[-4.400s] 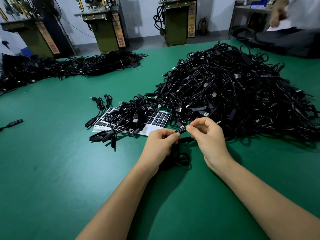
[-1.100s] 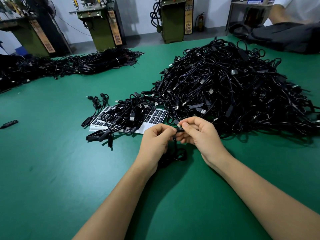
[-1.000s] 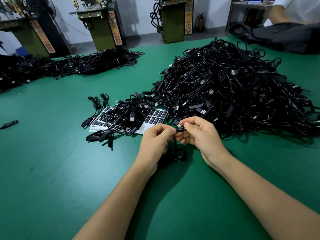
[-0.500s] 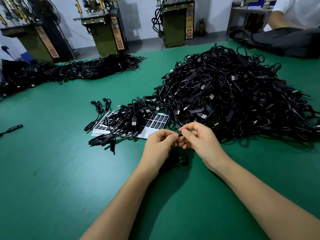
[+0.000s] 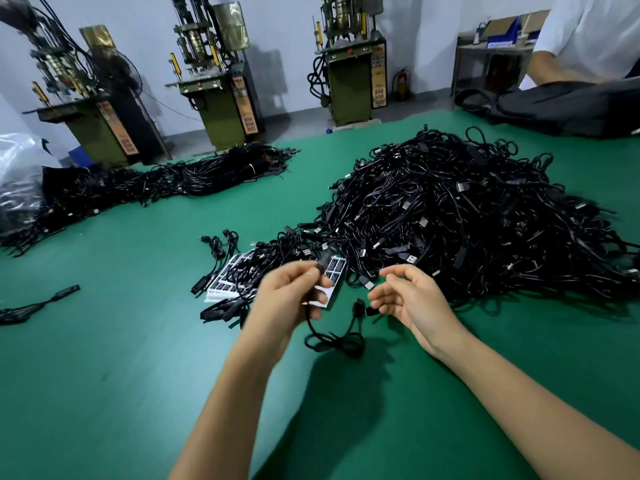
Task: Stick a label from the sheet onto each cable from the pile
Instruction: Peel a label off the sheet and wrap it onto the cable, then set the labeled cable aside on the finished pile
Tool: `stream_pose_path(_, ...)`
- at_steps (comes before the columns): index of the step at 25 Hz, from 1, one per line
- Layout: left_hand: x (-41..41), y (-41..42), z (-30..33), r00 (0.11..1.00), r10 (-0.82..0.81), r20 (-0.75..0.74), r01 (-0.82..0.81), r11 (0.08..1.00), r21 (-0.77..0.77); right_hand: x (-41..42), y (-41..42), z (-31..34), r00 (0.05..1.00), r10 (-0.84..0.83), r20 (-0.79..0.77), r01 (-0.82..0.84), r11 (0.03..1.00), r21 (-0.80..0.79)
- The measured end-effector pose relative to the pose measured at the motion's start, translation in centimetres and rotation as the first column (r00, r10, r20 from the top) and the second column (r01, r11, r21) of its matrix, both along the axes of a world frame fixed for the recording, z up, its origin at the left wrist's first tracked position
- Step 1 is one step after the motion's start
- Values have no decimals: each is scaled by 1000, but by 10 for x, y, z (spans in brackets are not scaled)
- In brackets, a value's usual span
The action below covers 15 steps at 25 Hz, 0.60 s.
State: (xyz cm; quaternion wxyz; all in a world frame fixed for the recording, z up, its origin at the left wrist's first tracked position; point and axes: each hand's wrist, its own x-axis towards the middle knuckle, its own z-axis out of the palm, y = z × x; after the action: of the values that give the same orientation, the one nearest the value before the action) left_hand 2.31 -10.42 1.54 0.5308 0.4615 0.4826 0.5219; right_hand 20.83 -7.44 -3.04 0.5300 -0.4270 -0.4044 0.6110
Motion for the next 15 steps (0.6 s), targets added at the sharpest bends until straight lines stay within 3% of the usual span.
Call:
stream_pose_path(4, -51, 19, 60, 930, 223, 293, -275, 949, 151, 0, 1, 2, 1000, -2, 15, 2, 1000, -8)
stream_pose_path(8, -102, 75, 107, 694, 375, 615, -519, 853, 65, 0, 1, 1, 1000, -8, 27, 8, 1000, -14)
stream_pose_path(10, -122, 102, 114, 604, 461, 650, -627, 779, 31, 0, 1, 0, 999, -15, 43, 15, 1000, 6)
stream_pose_path(12, -136, 122, 110, 650, 606, 459, -708, 702, 77, -1, 0, -3, 991, -53, 122, 45, 997, 65)
stream_pose_path(14, -143, 134, 95, 681, 731, -52, -704, 672, 231, -1, -2, -6, 947, -167, 273, 126, 978, 164)
stream_pose_path(15, -144, 138, 83, 609, 709, -355, -658, 702, 273, -1, -2, -8, 909, -241, 339, 176, 961, 212)
